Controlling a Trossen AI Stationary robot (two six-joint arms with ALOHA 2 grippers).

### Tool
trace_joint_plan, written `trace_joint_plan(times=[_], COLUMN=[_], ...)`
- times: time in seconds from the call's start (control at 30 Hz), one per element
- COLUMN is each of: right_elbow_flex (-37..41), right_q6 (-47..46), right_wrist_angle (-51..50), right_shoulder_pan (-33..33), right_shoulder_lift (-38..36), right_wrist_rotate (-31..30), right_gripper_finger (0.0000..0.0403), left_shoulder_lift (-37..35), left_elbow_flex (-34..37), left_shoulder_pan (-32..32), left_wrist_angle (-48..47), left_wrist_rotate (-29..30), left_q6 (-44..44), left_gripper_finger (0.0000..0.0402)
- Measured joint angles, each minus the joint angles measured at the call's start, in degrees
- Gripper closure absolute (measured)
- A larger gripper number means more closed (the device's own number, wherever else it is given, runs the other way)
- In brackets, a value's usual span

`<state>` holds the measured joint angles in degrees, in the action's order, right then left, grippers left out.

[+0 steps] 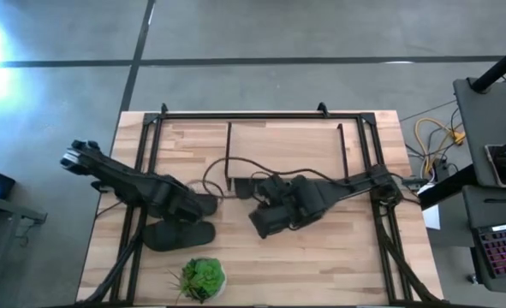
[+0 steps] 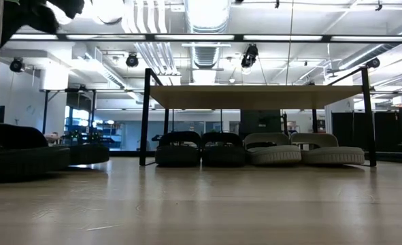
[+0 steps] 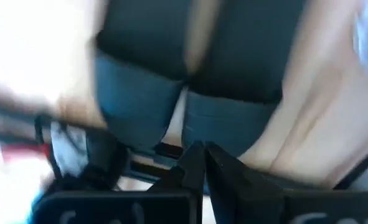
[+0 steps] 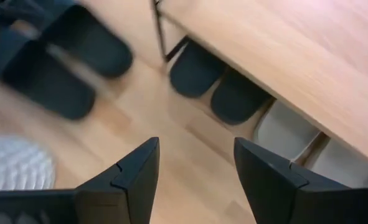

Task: Pick and place slides into the shelf
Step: Put the black slipper on the shelf

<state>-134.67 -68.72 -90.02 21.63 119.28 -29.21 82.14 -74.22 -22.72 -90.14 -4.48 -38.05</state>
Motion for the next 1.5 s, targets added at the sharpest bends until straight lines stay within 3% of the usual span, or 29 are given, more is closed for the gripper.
trace_joint_plan(times=[0.1,0.3,0.37,0.5,0.63,0.97,1.3,1.37,1.5], right_elbow_flex=[0.01,0.22,0.2,0.21,0.22,0.22,0.7,0.88,1.31], right_q6=[5.61,8.74,7.74,7.05,5.58,3.52,3.19,3.21,4.21], right_wrist_angle=[0.0,-0.01,-0.02,0.0,-0.01,0.0,0.01,0.02,0.02], right_shoulder_pan=[1.47,4.86,5.91,7.73,9.23,9.85,9.85,9.85,9.85], right_shoulder_lift=[-2.2,-5.64,-7.1,-9.18,-10.59,-10.51,-10.47,-10.46,-10.46], right_wrist_rotate=[1.6,2.21,2.0,1.09,0.87,1.09,0.95,0.94,0.92], right_gripper_finger=[0.0204,0.0204,0.0204,0.0204,0.0204,0.0204,0.0204,0.0204,0.0204], left_shoulder_lift=[3.25,6.8,6.85,7.72,7.9,10.48,10.67,10.65,9.84], left_elbow_flex=[-0.51,-1.94,-1.92,-0.72,0.17,5.94,12.63,12.4,10.46], left_shoulder_pan=[-0.2,1.62,2.93,5.47,8.6,20.03,19.44,18.75,17.49], left_wrist_angle=[0.18,0.36,0.05,0.31,0.08,1.57,4.12,4.82,6.9], left_wrist_rotate=[-0.61,5.6,3.15,-7.2,-6.82,-5.68,-8.27,-5.5,5.72], left_q6=[16.5,41.16,48.47,58.8,69.83,76.42,80.91,82.54,87.39], left_gripper_finger=[0.0401,0.0402,0.0402,0.0402,0.0402,0.0402,0.0401,0.0401,0.0401])
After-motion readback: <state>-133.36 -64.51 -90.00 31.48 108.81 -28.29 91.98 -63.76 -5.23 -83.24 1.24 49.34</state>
